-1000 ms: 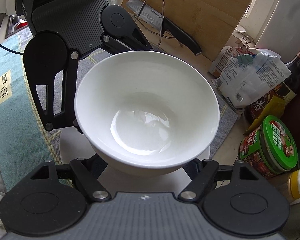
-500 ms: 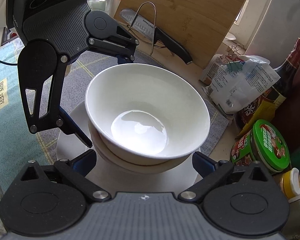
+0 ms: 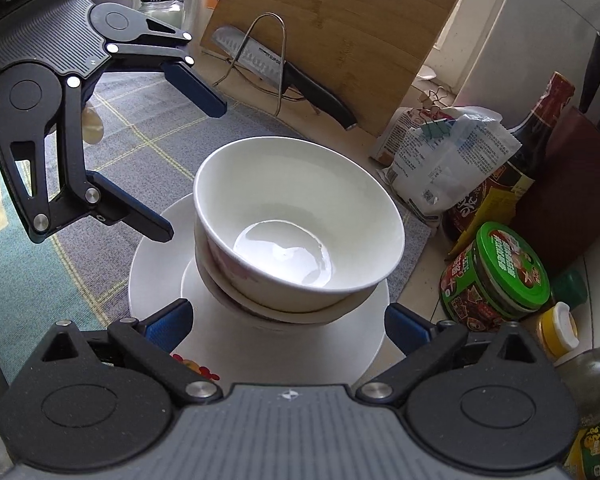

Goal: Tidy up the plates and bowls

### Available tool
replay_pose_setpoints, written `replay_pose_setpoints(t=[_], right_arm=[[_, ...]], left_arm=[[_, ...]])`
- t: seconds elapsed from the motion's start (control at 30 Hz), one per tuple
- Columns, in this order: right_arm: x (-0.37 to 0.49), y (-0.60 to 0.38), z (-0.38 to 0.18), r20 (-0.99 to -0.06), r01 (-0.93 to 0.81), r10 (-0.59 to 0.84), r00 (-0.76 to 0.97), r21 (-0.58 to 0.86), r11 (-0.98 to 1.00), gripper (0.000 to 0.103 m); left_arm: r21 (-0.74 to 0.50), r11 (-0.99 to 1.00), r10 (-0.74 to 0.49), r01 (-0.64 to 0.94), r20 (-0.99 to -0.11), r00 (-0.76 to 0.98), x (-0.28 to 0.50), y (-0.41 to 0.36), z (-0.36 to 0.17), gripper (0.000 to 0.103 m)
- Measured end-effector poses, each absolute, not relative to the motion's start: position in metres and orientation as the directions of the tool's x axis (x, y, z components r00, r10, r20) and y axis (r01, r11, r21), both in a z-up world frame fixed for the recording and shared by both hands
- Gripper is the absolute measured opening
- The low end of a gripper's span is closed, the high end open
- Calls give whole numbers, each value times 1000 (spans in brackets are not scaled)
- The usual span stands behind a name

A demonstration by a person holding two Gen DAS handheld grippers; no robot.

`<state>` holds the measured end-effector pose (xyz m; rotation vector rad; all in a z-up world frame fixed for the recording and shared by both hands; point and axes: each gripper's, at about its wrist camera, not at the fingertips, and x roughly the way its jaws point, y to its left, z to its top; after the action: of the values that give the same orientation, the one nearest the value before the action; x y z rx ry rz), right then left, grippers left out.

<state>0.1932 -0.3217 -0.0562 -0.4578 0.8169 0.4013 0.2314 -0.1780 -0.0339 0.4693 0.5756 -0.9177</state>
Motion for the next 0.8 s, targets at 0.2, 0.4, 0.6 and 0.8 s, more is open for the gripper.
replay_pose_setpoints(t=[0.2,0.4,0.6,0.8], right_arm=[[174,-311,-48,-745,-251,55,665,-154,956,103],[147,-277,-43,-730,69,-148,667,-138,988,103],[119,-244,-38,-744,284,-239,623,-69,956,103],[91,-205,-17,-711,329,-300,636,-102,939,103]], left_arm=[[-17,621,-656,783,-557,509,214,-150,-32,102],[-29,785,-497,619,-627,600,199,-131,-36,102],[-58,853,-422,518,-660,621,177,-97,-21,102],[-37,853,-418,521,-646,638,154,-81,0,102]])
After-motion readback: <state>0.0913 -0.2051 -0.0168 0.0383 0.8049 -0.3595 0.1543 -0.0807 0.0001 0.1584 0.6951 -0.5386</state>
